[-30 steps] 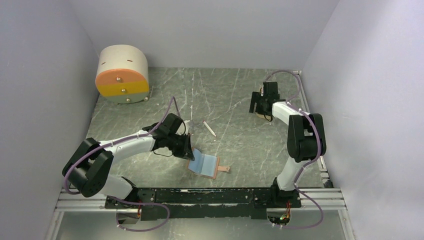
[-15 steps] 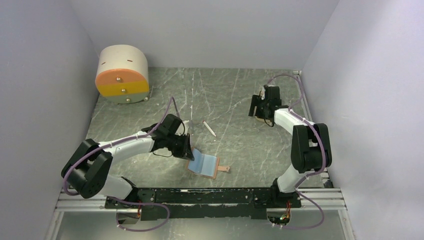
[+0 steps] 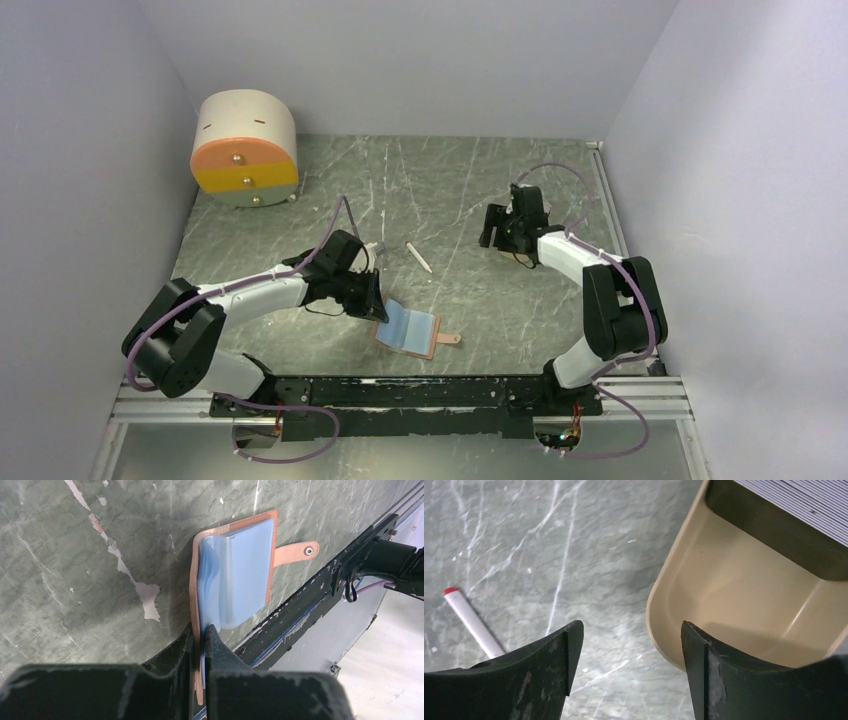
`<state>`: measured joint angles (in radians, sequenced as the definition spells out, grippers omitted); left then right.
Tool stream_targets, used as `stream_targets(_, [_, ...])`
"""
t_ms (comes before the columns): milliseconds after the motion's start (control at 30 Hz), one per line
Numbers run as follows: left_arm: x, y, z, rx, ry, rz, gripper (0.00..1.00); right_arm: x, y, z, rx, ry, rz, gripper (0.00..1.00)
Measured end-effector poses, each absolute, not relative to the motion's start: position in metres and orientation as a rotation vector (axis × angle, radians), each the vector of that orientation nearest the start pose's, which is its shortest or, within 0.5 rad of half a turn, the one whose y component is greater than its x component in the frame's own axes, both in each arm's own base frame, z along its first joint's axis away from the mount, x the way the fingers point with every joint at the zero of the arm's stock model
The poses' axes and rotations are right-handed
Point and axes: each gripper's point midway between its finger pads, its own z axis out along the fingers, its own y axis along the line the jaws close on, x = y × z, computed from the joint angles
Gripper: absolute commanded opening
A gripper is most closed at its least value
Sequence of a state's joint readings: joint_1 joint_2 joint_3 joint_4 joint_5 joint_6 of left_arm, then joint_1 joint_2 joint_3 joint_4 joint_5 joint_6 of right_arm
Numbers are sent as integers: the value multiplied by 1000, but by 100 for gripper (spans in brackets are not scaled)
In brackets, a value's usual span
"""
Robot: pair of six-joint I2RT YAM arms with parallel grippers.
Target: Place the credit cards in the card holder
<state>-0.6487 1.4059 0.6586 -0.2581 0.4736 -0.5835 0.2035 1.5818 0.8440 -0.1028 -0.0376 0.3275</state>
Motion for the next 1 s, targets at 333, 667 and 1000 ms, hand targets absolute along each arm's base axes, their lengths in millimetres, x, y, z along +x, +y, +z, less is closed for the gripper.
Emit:
stream_targets(333, [167, -252, 49, 286, 2760, -1015, 9, 349, 141, 46, 96, 2457, 370, 74])
stream_targets(667, [163, -250, 48, 287, 2759, -1016, 9, 347, 147, 53, 85, 2477, 359, 79])
stream_targets(1000, [161, -250, 49, 271, 2743, -1040, 9, 378, 114, 109, -63, 2361, 137, 89])
